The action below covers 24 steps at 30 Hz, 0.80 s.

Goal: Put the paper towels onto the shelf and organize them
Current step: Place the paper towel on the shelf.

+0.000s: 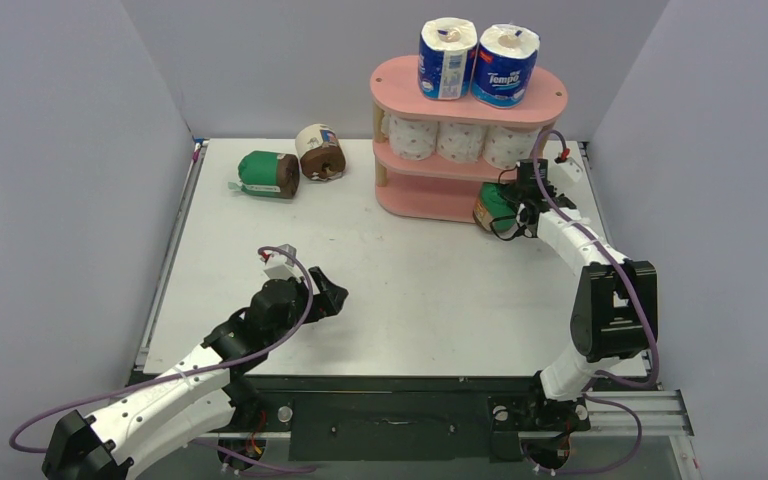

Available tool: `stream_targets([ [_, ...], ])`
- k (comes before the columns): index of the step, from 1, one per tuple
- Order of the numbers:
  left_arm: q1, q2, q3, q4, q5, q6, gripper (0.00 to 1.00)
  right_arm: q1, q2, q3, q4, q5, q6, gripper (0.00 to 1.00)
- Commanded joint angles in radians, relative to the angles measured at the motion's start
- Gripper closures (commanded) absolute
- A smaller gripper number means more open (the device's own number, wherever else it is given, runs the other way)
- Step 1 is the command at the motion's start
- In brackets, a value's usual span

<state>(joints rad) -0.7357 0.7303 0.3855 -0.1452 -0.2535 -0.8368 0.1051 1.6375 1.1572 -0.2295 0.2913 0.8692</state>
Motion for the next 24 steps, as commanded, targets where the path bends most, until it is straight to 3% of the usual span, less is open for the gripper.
stream_targets([
  [1, 0.007, -0.007, 0.0, 0.047, -0.005, -0.003, 0.19, 0.007, -0.021, 0.015, 0.125, -0.011, 0.022, 0.53],
  [24, 0.006, -0.011, 0.009, 0.044, -0.002, 0.03, 0.19, 0.009, -0.23, -0.098, 0.072, -0.029, 0.01, 0.46],
])
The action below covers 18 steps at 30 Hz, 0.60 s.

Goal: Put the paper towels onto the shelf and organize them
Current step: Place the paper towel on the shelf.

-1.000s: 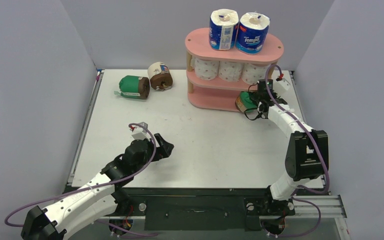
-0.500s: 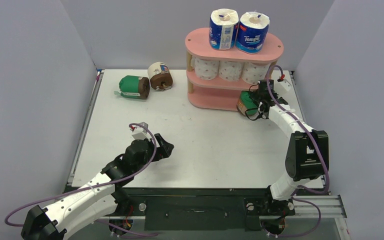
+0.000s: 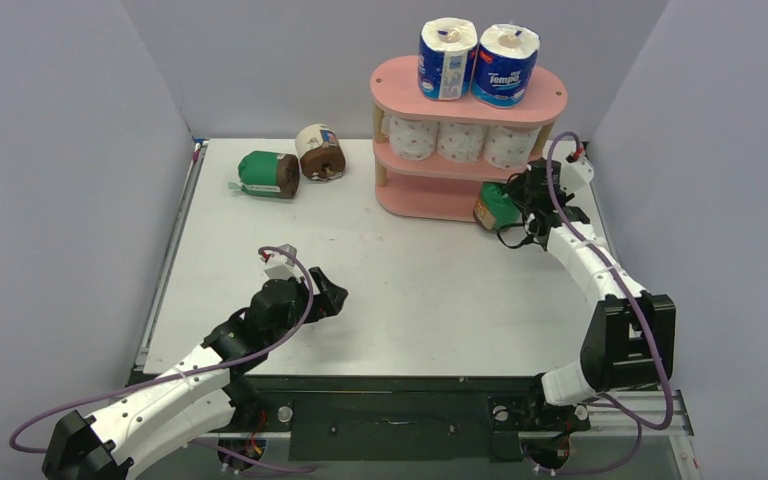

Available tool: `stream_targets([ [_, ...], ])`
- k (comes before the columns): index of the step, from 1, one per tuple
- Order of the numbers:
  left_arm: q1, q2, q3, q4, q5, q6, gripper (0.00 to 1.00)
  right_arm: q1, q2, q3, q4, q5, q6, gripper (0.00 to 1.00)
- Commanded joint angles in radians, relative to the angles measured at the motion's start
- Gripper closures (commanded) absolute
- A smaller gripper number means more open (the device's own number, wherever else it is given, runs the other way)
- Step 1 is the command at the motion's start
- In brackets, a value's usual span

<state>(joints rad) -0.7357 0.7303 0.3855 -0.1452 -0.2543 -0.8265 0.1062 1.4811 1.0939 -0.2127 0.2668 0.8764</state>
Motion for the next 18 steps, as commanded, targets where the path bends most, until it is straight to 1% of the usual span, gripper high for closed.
stream_targets([
  [1, 0.007, -0.013, 0.011, 0.042, -0.001, 0.019, 0.19, 0.007, -0.083, -0.04, 0.054, -0.005, 0.002, 0.46],
  [7, 0.006, -0.02, 0.013, 0.035, 0.007, 0.023, 0.19, 0.001, -0.199, -0.133, 0.057, 0.021, -0.026, 0.47],
  [12, 0.006, -0.031, 0.005, 0.041, 0.014, 0.016, 0.19, 0.0, -0.343, -0.302, 0.1, 0.085, -0.057, 0.51],
  [15, 0.006, -0.032, 0.002, 0.044, 0.02, 0.006, 0.19, 0.0, -0.368, -0.37, 0.136, 0.079, -0.07, 0.52],
  [18, 0.006, -0.031, -0.002, 0.05, 0.026, 0.0, 0.19, -0.004, -0.349, -0.419, 0.157, 0.057, -0.061, 0.53],
])
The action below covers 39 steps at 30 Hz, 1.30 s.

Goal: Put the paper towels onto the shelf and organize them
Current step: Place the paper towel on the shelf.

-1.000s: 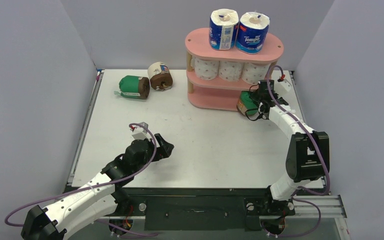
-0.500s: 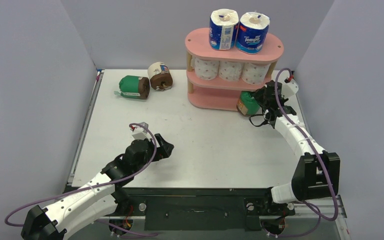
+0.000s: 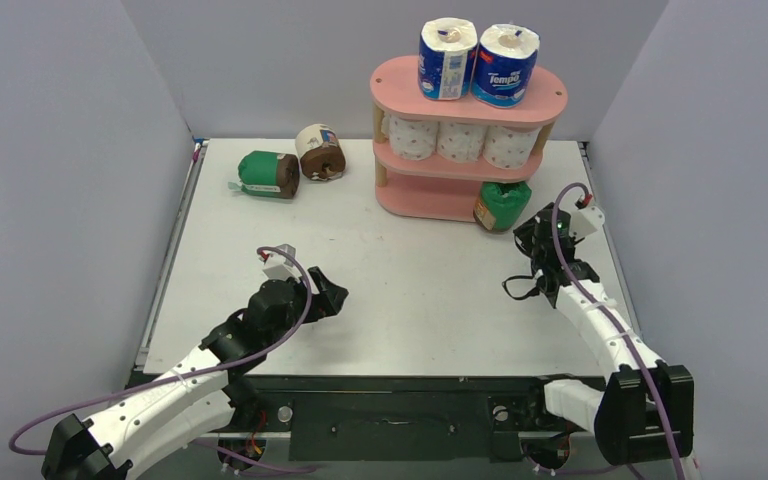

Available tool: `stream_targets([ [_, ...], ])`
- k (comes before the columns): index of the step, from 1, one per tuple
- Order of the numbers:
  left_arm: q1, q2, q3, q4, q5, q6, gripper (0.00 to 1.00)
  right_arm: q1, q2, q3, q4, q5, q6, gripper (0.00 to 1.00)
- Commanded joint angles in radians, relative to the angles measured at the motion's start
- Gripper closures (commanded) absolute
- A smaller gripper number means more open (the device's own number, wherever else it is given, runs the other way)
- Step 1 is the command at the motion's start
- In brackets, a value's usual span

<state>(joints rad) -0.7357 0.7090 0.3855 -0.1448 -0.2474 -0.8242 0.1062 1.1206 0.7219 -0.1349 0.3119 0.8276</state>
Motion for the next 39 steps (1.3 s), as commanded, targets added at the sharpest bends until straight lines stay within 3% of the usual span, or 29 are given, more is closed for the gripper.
stream_targets([
  [1, 0.006, -0.009, -0.002, 0.049, 0.022, -0.004, 0.19, -0.008, 0.03, -0.054, 0.082, -0.005, -0.003, 0.54],
  [14, 0.006, -0.026, -0.019, 0.043, 0.016, -0.019, 0.19, -0.133, 0.207, -0.098, 0.33, -0.193, 0.095, 0.63],
  [24, 0.008, 0.016, -0.011, 0.06, -0.004, -0.015, 0.19, -0.143, 0.394, 0.016, 0.368, -0.274, 0.124, 0.64],
  [39, 0.009, 0.044, -0.014, 0.073, -0.022, -0.027, 0.19, -0.132, 0.524, 0.134, 0.401, -0.303, 0.157, 0.64],
])
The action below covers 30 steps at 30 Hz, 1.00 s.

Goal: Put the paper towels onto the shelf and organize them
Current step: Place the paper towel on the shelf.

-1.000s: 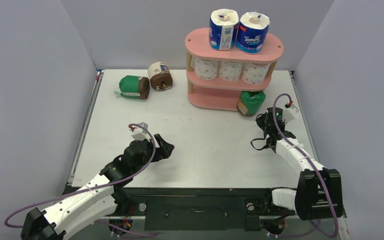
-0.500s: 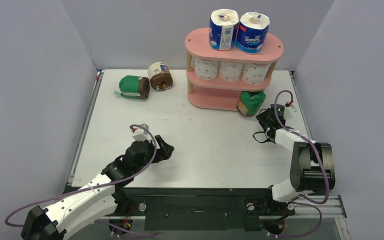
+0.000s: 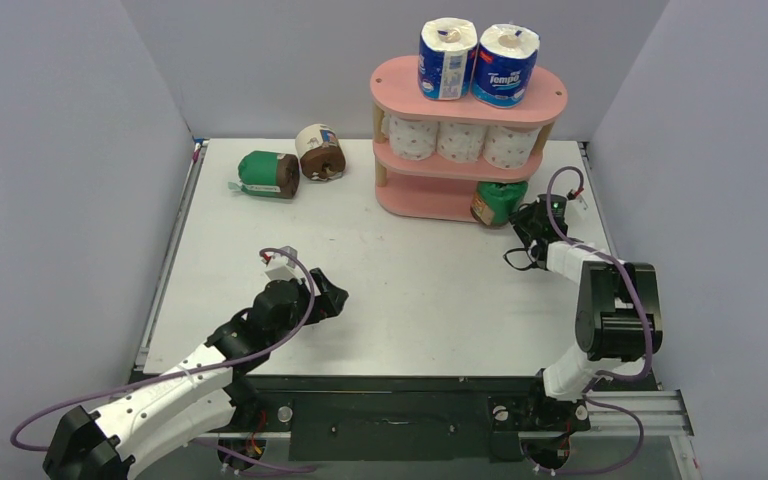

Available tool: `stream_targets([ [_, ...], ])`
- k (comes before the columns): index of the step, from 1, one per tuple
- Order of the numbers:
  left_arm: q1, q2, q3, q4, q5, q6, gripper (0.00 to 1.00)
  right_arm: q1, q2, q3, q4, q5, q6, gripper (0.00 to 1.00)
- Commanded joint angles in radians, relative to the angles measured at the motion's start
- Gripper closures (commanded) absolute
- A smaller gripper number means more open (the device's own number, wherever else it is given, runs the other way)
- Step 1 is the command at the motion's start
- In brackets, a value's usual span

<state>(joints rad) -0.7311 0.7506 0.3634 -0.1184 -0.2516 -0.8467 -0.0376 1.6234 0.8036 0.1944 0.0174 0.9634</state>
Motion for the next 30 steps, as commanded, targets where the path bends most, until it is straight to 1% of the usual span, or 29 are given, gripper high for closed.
stream_targets([
  [1, 0.003, 0.004, 0.009, 0.047, -0.019, -0.004, 0.19, 0.013, 0.024, 0.055, 0.074, -0.009, 0.023, 0.64],
  [10, 0.004, 0.025, 0.014, 0.051, -0.024, -0.001, 0.19, 0.016, 0.073, 0.102, 0.092, -0.01, 0.046, 0.64],
  [14, 0.005, 0.039, 0.017, 0.056, -0.023, -0.002, 0.19, 0.017, 0.096, 0.123, 0.101, -0.04, 0.052, 0.65],
  [20, 0.011, 0.048, 0.016, 0.062, -0.02, -0.003, 0.19, 0.015, 0.101, 0.14, 0.104, -0.047, 0.05, 0.64],
  [24, 0.014, 0.05, 0.013, 0.069, -0.014, -0.001, 0.19, 0.016, 0.05, 0.099, 0.092, -0.039, 0.042, 0.64],
  [29, 0.015, 0.046, 0.006, 0.082, 0.0, -0.001, 0.19, 0.03, -0.045, -0.015, 0.111, -0.041, 0.039, 0.64],
  [30, 0.015, 0.045, 0.006, 0.083, 0.004, -0.001, 0.19, 0.053, -0.054, -0.034, 0.112, -0.042, 0.035, 0.63],
])
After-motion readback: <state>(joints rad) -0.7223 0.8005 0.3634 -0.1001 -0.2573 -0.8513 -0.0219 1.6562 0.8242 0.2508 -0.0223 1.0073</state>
